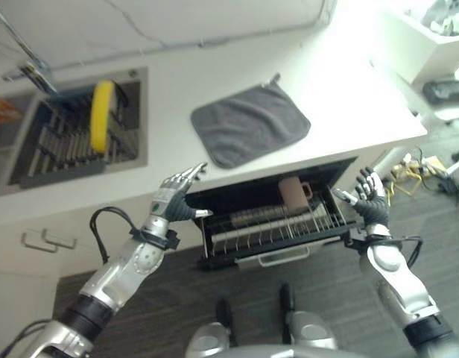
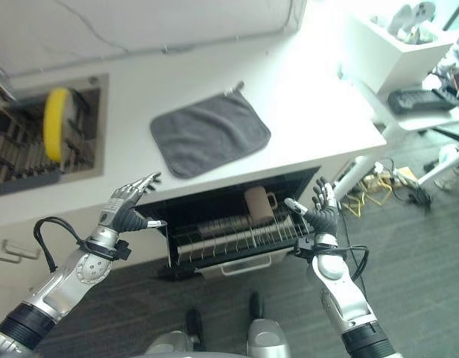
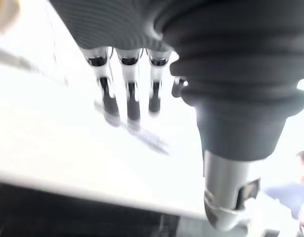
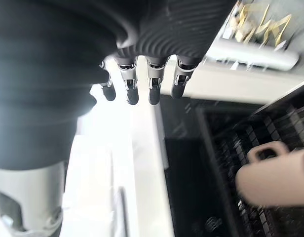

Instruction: Place the dishes in the dishwasher.

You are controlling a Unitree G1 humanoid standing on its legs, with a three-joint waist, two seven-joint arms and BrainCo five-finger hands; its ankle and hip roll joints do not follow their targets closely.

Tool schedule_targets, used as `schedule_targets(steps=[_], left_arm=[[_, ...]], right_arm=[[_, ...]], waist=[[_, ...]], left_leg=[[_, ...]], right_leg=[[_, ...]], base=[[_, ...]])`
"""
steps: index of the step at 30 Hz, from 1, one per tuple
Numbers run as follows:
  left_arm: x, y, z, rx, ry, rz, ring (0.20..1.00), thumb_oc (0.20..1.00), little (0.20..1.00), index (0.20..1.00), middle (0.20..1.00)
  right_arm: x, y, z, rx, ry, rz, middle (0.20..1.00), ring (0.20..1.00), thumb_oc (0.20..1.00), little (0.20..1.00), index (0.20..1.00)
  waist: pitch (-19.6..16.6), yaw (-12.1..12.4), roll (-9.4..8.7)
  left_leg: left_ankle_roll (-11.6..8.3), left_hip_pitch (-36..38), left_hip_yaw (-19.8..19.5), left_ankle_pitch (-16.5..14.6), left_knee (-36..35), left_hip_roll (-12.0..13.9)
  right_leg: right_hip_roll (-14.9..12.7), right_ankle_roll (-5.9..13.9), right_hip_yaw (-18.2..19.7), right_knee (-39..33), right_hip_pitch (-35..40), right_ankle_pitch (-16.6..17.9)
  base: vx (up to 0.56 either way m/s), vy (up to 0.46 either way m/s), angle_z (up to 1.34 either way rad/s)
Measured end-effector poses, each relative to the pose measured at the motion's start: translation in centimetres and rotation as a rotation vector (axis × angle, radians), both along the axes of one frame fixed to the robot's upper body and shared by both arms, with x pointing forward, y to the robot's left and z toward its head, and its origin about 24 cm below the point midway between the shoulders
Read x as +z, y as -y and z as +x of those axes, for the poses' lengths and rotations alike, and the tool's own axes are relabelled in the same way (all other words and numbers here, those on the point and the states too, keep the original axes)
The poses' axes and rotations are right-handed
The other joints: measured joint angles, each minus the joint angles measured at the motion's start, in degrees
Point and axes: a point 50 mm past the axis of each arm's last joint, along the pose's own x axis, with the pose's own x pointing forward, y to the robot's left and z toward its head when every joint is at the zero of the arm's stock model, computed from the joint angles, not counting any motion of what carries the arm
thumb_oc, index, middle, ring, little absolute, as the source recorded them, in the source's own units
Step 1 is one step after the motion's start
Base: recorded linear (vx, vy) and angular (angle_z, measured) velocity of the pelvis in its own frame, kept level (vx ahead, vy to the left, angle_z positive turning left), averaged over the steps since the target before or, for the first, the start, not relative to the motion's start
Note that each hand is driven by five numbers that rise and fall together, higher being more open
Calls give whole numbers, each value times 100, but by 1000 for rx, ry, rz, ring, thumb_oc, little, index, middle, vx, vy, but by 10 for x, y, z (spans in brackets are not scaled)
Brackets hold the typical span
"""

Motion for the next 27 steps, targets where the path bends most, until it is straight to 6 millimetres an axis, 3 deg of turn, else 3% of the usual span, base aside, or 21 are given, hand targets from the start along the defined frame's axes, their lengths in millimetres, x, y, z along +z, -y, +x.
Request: schedule_targets(steps=[5, 11, 14, 15, 18, 19, 22, 27], left_arm=[[2, 4, -9, -42, 13, -48, 1000, 1000, 1000, 1000, 1000], [-14, 1, -29, -9, -74, -218, 1000, 1000, 1000, 1000, 1000], [-5, -3, -32, 24, -59, -541, 1000, 1000, 1000, 1000, 1000], [-6, -3, -30, 25, -88, -780, 1000, 1000, 1000, 1000, 1000], [-20, 20, -26, -20, -155, -1305, 1000, 1000, 1000, 1000, 1000], [-27, 26, -24, -24, -189, -1374, 1000, 1000, 1000, 1000, 1000], [-27, 12, -23, -40, -247, -1390, 1000, 1000, 1000, 1000, 1000], [-27, 3, -23, -70, -316, -1316, 1000, 1000, 1000, 1000, 1000]], right_arm=[[-11, -5, -3, 24, -57, -10, 1000, 1000, 1000, 1000, 1000], [-23, 9, -17, -14, -128, -14, 1000, 1000, 1000, 1000, 1000], [-10, 12, -17, 12, -78, -7, 1000, 1000, 1000, 1000, 1000], [9, -1, -16, 114, 17, 8, 1000, 1000, 1000, 1000, 1000], [22, -28, -12, 291, 135, 81, 1000, 1000, 1000, 1000, 1000], [28, -38, -11, 373, 169, 88, 1000, 1000, 1000, 1000, 1000], [45, -46, -9, 479, 279, 75, 1000, 1000, 1000, 1000, 1000], [37, -42, -10, 492, 257, 87, 1000, 1000, 1000, 1000, 1000]], waist=[[-664, 80, -11], [-904, 102, -38], [-909, 125, -45], [-909, 128, -45], [-908, 258, -62], [-906, 282, -71], [-902, 378, -71], [-889, 481, -57]], left_leg=[[-17, 192, -15, -55, -21, 31], [-9, 191, -16, -59, -22, 37], [-11, 200, -27, -54, -20, 41], [-14, 206, -40, -49, -18, 41], [-17, 210, -156, -45, 3, 37], [-18, 208, -167, -40, 5, 44], [-16, 187, -269, -28, 6, 57], [5, 156, -445, -42, -2, 38]], right_leg=[[22, 1, -46, -7, 202, -116], [26, 32, -58, -20, 202, -153], [36, 46, -56, -32, 210, -153], [39, 39, -59, -36, 219, -148], [39, 51, -124, -35, 266, -169], [42, 47, -144, -35, 269, -172], [54, 26, -221, -35, 296, -191], [30, 8, -370, -36, 358, -236]], base=[[85, 21, 3], [45, 2, 0], [0, 0, 0], [9, -32, 3], [-6, -33, 11], [-24, -5, 20], [1, -1, 13], [-3, 0, 17]])
